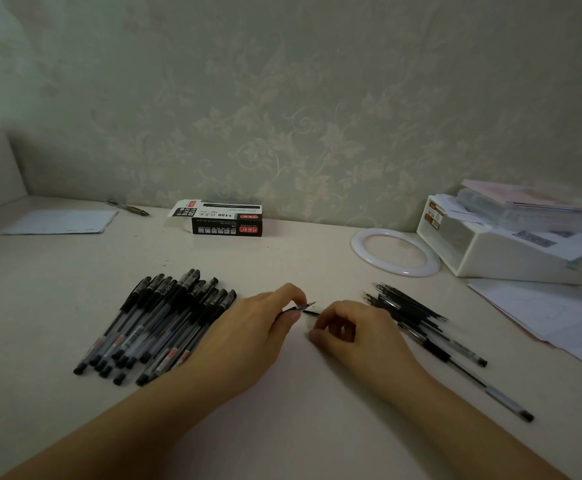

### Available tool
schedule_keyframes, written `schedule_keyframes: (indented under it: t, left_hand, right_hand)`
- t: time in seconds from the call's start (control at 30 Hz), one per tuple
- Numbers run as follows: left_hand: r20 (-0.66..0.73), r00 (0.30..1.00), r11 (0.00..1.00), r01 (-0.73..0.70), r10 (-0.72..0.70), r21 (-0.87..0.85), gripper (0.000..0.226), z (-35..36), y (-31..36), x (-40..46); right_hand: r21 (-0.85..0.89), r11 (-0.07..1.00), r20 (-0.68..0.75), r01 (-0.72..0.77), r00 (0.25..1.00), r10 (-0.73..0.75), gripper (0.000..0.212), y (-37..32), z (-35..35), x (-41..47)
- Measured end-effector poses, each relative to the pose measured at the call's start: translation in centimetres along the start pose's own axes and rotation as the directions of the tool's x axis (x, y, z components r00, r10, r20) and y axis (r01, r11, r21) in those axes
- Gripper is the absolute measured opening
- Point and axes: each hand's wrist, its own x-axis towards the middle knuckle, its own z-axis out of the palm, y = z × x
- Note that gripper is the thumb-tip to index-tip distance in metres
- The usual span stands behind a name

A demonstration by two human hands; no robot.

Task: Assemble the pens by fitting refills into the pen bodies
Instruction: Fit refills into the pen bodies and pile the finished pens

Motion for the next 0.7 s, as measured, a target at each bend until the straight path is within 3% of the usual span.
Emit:
schedule_keyframes:
  t: [0.23,0.33,0.4,0.53,0.7]
  left_hand:
    - [-0.014,1.0,1.0,0.021,-0.021,-0.012,0.011,0.1,-0.1,-0.1]
    - [-0.012,0.999,0.998,0.043,-0.044,-0.05,0.011,0.1,0.0,-0.1]
    - [-0.017,0.999,0.995,0.029,-0.03,-0.093,0.01,0.0,0.3,-0.1]
    - [-0.037,0.999,0.988,-0.041,0.036,-0.146,0.009,-0.1,1.0,-0.1]
    - [-0.059,0.996,0.988,-0.071,0.063,-0.139,0.007,0.0,1.2,0.0]
  right_hand:
    - [-0.009,0.999,0.037,-0.034,0.999,0.034,0.012,-0.2,-0.2,-0.2]
    - [0.081,0.995,-0.05,-0.063,0.996,0.068,0.015,-0.5,-0.5,-0.2]
    - [0.232,0.967,-0.1,-0.1,0.987,0.126,0.009,-1.0,-0.8,0.0]
    - [0.579,0.79,0.066,-0.202,0.977,0.202,0.009,-2.0,-0.5,-0.1]
    - [0.796,0.515,0.197,-0.316,0.942,0.273,0.024,-2.0,-0.1,-0.3]
